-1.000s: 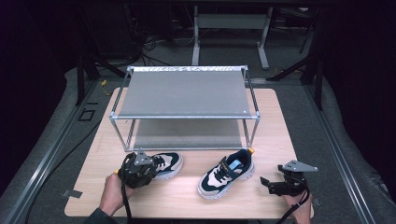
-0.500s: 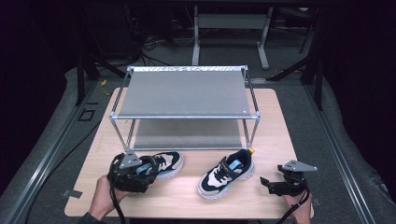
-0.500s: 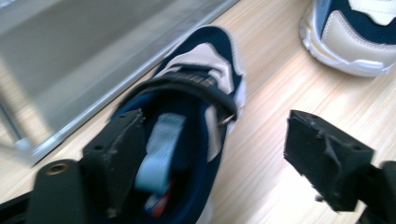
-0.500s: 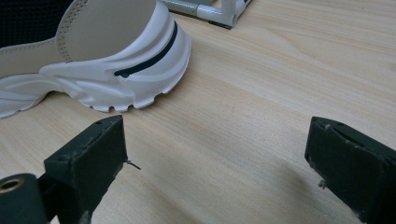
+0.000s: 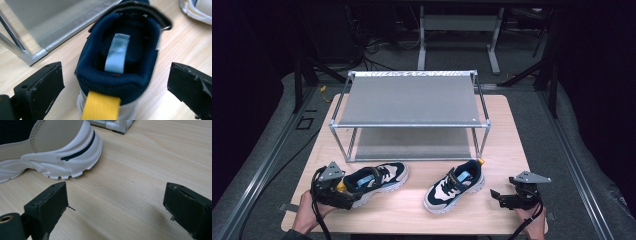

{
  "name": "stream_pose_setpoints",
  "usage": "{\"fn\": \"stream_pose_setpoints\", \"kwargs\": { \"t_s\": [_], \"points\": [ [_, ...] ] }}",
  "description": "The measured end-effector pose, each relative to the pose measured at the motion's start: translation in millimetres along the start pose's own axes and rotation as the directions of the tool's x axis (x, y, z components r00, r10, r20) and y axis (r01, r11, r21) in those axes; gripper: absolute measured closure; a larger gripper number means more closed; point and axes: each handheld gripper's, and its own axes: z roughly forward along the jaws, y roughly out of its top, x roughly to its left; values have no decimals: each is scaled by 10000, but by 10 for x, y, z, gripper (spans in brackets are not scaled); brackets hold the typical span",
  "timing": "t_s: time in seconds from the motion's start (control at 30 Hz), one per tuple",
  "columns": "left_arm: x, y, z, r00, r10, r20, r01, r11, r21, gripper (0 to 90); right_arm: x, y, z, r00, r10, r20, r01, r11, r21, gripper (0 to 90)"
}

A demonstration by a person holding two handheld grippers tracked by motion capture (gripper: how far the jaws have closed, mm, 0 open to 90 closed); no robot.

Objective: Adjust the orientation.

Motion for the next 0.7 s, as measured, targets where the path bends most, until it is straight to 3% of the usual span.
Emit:
{"fn": "stream_pose_setpoints", "kwargs": {
  "t_s": [0.3,0.53,0.7],
  "points": [
    [-11,-11,247,9984,359,432,-355,9993,-118,34,3,0,2,10000,-29,40,29,10000,24,53],
    [12,1,275,9978,431,510,-408,9981,-465,108,3,1,0,10000,-59,57,59,10000,42,54],
    [18,17,277,9972,543,516,-531,9983,-259,131,7,-1,3,9999,-87,82,87,10000,3,56]
  ]
}}
